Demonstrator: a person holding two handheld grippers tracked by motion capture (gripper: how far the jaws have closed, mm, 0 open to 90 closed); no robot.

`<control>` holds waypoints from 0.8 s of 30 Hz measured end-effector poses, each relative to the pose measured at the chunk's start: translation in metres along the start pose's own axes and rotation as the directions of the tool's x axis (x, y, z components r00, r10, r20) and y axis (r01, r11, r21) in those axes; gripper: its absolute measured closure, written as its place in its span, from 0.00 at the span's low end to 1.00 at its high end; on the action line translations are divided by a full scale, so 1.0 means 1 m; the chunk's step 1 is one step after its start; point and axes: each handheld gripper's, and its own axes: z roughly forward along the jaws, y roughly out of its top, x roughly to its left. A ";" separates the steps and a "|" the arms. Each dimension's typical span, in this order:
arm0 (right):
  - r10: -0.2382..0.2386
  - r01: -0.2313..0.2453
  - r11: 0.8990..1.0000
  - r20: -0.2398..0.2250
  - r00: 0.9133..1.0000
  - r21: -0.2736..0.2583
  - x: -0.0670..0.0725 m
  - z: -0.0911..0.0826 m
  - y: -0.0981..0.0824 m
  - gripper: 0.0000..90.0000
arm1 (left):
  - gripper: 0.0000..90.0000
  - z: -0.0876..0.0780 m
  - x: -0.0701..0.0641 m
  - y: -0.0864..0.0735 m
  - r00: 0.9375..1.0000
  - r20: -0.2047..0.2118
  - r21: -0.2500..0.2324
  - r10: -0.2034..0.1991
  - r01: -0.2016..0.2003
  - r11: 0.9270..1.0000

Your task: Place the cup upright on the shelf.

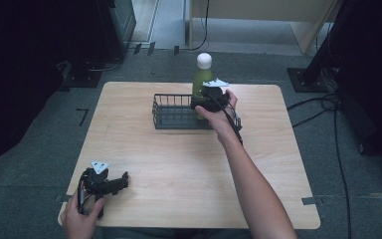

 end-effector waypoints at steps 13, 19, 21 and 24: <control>-0.010 0.011 1.000 -0.034 0.999 0.007 -0.005 -0.019 -0.005 0.10 | 0.00 0.000 0.000 0.000 1.000 0.000 0.000 0.000 0.000 1.000; -0.020 0.020 1.000 -0.049 0.999 -0.006 -0.005 -0.031 -0.007 0.06 | 0.00 0.000 0.000 0.000 1.000 0.000 0.000 0.000 0.000 1.000; -0.021 0.021 1.000 -0.051 0.998 -0.009 -0.005 -0.034 -0.007 0.06 | 0.00 0.000 0.000 0.000 1.000 0.000 -0.001 0.000 0.000 1.000; -0.025 0.025 1.000 -0.056 0.998 -0.012 -0.005 -0.043 -0.011 0.06 | 0.00 0.000 0.000 0.000 1.000 0.000 -0.001 0.000 0.000 1.000</control>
